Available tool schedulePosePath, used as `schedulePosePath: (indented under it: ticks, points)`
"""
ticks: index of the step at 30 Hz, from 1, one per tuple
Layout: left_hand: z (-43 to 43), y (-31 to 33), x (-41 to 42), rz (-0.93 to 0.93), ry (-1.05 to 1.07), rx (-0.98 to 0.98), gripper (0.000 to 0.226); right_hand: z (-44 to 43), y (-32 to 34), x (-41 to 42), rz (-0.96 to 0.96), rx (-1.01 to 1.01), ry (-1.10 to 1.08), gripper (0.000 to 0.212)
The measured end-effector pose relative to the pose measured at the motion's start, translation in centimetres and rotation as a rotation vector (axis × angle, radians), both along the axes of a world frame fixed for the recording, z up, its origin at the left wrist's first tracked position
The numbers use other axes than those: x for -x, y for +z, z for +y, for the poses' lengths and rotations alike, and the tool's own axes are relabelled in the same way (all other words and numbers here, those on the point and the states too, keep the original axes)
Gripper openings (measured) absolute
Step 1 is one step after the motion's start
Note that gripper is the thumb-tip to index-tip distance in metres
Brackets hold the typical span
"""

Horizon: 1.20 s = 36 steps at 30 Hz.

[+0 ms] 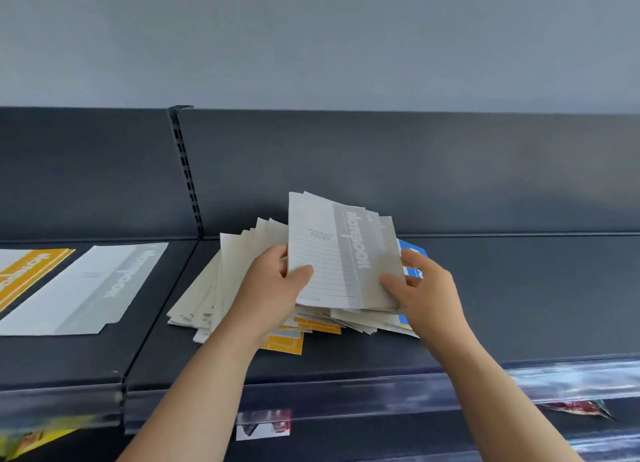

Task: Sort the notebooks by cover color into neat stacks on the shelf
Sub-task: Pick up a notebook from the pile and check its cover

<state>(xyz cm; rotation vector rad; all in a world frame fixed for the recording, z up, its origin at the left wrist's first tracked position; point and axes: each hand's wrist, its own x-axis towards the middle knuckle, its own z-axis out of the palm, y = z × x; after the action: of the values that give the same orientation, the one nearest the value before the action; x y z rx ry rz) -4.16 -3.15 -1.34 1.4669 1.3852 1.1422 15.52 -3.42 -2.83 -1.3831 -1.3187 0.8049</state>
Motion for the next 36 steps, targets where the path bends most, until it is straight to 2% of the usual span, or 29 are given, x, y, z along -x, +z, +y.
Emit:
schedulePosePath:
  ticks: [3,5,8,13,21,27,36]
  points:
    - [-1.0,0.5,2.0,-0.082,0.02,-0.032,0.031,0.3,0.9,1.4,0.09,-0.063,0.019,0.033]
    - [-1.6,0.8,3.7,-0.094,0.037,-0.039,0.032,0.6,1.3,2.8,0.08,-0.081,0.064,0.027]
    - [-2.7,0.7,6.4,-0.059,0.094,-0.041,0.032,0.7,1.2,5.9,0.027,-0.088,0.142,0.037]
    - [-4.7,0.3,12.1,0.046,0.24,-0.066,0.031,0.4,1.3,12.7,-0.005,-0.12,0.248,0.042]
    - [-10.1,0.8,26.3,0.043,0.402,-0.056,0.031,-1.4,1.6,27.8,-0.039,-0.125,0.431,0.038]
    - [-14.1,1.2,38.2,0.106,0.5,-0.048,0.03,-3.7,1.5,40.4,-0.04,-0.092,0.509,0.038]
    - [-18.4,1.5,53.8,0.171,0.539,-0.001,0.032,-6.4,0.7,56.8,-0.037,-0.008,0.586,0.043]
